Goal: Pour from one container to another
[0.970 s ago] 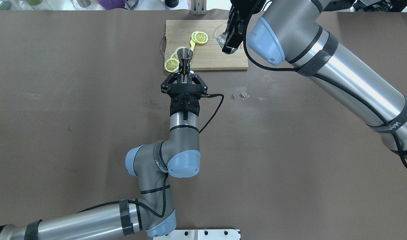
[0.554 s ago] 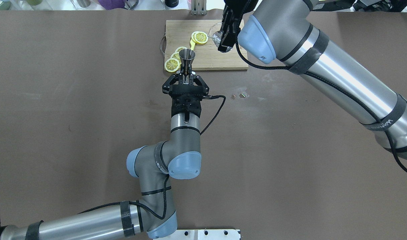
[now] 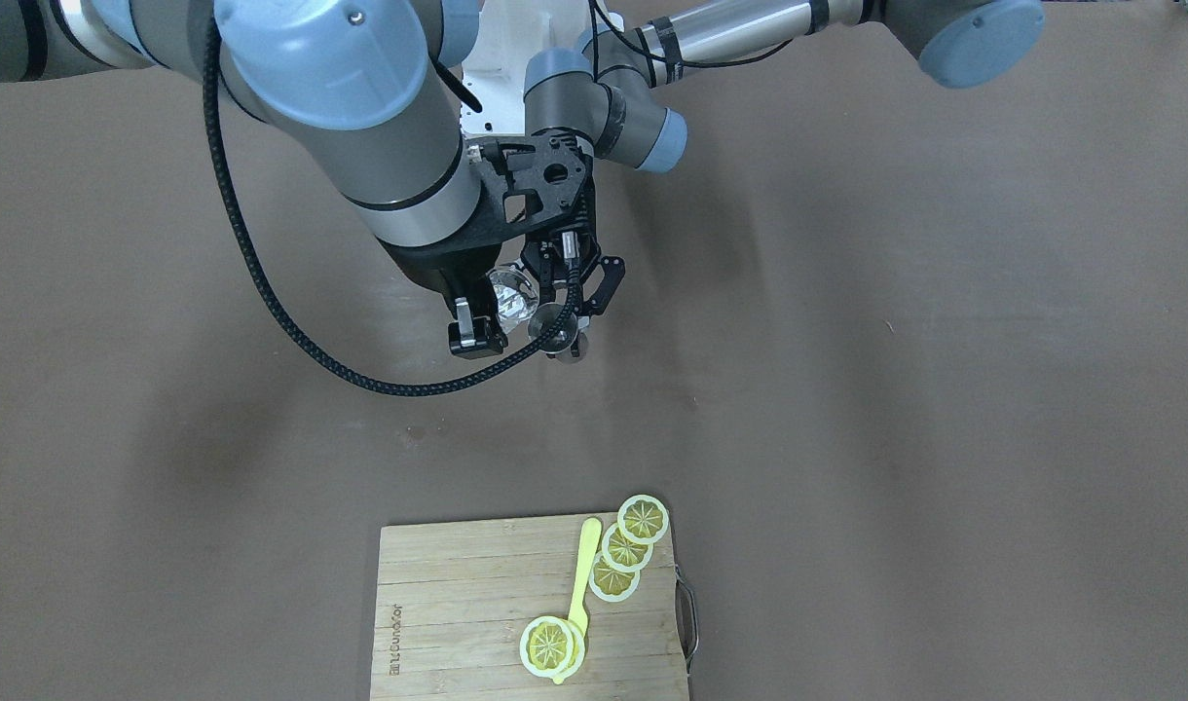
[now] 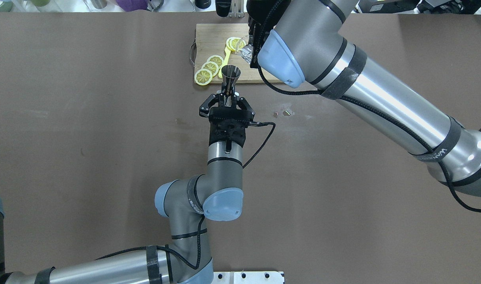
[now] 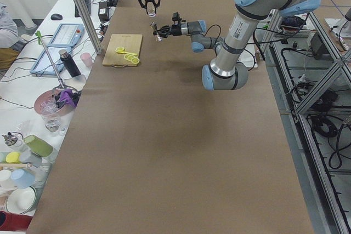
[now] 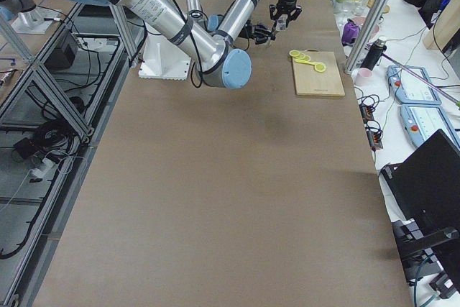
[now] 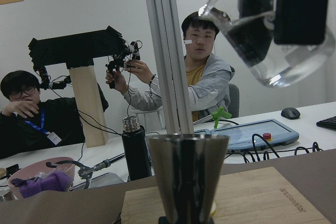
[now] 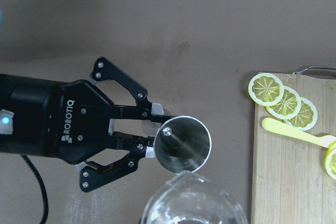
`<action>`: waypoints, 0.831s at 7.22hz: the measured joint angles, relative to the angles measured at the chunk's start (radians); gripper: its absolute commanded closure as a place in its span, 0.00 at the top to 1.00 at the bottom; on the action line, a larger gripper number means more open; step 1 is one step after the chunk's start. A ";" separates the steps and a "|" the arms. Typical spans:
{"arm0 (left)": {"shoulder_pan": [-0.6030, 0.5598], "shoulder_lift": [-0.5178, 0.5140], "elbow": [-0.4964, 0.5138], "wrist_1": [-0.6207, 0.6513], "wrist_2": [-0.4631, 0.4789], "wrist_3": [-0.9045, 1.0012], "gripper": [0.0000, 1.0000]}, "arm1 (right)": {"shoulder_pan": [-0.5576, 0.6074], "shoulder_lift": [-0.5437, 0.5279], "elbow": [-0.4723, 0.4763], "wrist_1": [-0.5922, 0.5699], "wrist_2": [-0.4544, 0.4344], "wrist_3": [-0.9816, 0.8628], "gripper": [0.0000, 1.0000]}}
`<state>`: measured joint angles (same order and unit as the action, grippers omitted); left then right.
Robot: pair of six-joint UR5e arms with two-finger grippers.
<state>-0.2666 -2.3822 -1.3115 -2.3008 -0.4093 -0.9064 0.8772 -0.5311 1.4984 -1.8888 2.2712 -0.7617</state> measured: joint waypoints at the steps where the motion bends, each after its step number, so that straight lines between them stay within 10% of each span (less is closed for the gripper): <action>1: 0.007 0.000 0.000 -0.002 -0.001 0.013 0.00 | -0.001 0.002 -0.008 -0.005 -0.002 -0.015 0.00; 6: 0.018 -0.002 0.001 -0.021 -0.003 0.043 0.00 | -0.004 0.001 -0.051 -0.009 -0.016 -0.062 0.00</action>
<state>-0.2486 -2.3837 -1.3101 -2.3215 -0.4126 -0.8635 0.8731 -0.5301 1.4475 -1.8975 2.2551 -0.8240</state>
